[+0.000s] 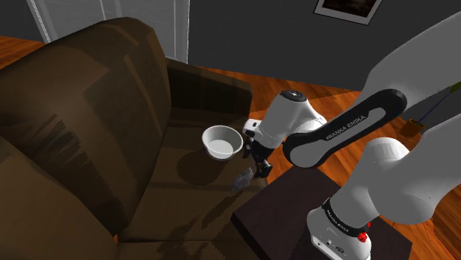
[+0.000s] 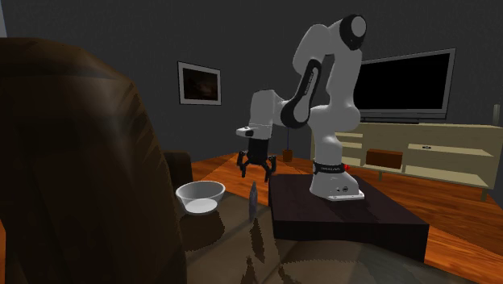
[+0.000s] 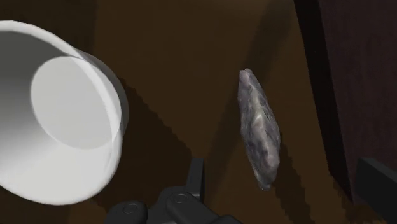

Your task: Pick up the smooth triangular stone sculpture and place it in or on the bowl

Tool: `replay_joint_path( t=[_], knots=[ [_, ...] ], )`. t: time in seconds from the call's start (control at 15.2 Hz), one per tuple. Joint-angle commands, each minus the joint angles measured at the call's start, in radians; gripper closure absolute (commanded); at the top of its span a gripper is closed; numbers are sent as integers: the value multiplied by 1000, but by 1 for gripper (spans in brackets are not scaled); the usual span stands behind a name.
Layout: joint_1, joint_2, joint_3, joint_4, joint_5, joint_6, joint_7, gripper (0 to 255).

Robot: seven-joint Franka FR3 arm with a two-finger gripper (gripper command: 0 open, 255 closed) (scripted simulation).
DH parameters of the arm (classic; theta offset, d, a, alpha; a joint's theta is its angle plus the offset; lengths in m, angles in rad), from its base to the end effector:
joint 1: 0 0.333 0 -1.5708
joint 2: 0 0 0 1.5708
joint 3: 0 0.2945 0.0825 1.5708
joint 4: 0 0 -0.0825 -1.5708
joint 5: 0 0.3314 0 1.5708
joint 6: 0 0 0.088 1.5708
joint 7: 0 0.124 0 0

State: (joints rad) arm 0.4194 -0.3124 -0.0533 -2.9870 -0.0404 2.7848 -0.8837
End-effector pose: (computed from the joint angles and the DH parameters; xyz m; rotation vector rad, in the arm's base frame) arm 0.2900 0.1149 0.2661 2.4860 1.8675 0.1657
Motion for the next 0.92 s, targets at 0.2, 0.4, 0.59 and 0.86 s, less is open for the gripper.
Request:
replay_joint_path(
  t=[0.2, 0.4, 0.59, 0.86],
  knots=[
    [8, 133, -6, 7, 5, 128, -11, 0],
    [10, 173, -8, 11, 9, 163, -13, 0],
    [10, 173, -8, 11, 9, 163, -14, 0],
    [10, 172, -8, 11, 9, 162, -13, 255]
  ],
)
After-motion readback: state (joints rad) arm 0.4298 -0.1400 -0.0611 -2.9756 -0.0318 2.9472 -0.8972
